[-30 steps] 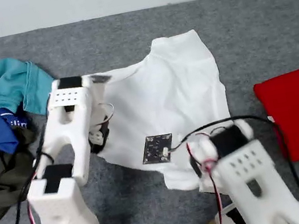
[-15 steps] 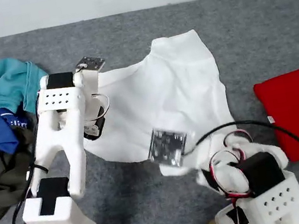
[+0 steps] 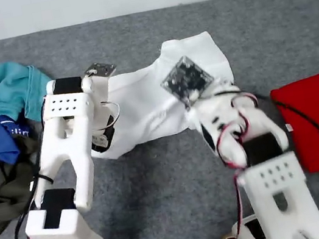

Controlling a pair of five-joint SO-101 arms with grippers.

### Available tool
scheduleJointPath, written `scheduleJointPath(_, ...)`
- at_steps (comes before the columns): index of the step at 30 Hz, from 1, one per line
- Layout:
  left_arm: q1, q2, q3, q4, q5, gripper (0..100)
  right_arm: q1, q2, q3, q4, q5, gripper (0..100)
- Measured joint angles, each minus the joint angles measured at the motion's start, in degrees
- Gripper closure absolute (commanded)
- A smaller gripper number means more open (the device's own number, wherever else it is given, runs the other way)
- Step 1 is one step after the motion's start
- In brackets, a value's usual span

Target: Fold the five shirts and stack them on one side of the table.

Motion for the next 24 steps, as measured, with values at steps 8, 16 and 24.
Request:
scheduleJointPath(8,0.0,0.0,0.0,0.0,0.0,99,3.9,29.2,-16.0,-11.5,-0.2,98.9)
scheduleJointPath(16,0.0,0.0,0.0,0.0,0.0,99,4.4,66.6,-48.9,-8.4,-6.0,98.9)
scheduleJointPath(24,0.0,0.0,0.0,-0.4,0.0,99,7.5,97.8,-87.7,2.4,-6.2,98.9)
